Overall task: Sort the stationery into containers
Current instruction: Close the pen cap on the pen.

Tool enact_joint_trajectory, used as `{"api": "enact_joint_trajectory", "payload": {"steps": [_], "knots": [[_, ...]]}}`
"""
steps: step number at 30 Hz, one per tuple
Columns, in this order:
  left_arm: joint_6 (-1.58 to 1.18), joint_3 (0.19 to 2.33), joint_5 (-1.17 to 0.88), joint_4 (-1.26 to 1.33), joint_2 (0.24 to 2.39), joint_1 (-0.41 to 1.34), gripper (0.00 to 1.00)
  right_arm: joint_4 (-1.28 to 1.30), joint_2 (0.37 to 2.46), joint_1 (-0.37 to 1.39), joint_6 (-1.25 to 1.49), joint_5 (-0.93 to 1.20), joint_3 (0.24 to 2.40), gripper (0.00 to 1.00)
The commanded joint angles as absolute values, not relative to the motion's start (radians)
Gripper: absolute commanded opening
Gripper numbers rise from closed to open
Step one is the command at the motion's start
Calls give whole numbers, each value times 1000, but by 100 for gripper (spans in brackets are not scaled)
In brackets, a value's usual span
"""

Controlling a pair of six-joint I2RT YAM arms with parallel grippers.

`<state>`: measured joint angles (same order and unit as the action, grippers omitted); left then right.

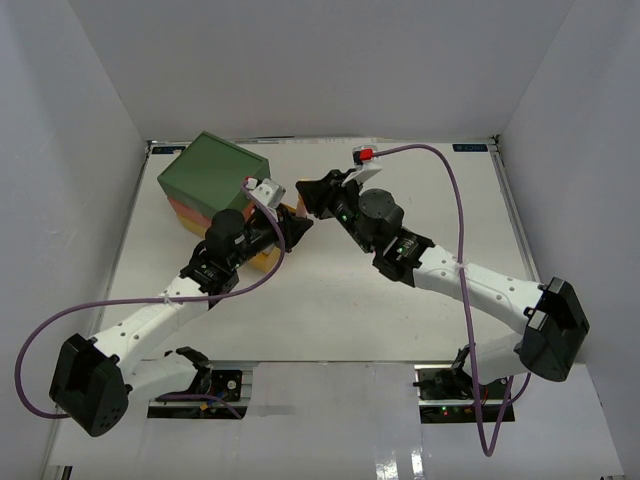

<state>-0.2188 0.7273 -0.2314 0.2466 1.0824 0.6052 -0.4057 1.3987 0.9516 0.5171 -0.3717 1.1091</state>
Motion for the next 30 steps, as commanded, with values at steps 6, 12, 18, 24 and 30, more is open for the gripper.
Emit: {"api": "enact_joint_trajectory", "payload": {"steps": [6, 12, 18, 24, 30], "knots": [[-244, 722, -270, 456, 1078, 611, 0, -495, 1364, 969, 486, -371, 1032, 8], [-215, 723, -301, 495, 1089, 611, 0, -502, 1362, 969, 450, -354, 1025, 9], [-176, 716, -282, 505, 1080, 611, 0, -456, 1358, 969, 413, -382, 1022, 9], [-160, 727, -270, 503, 1091, 611, 0, -408, 1367, 969, 381, -382, 1034, 9], [-161, 736, -250, 541, 1091, 611, 0, -377, 1374, 969, 362, -364, 1032, 9]]}}
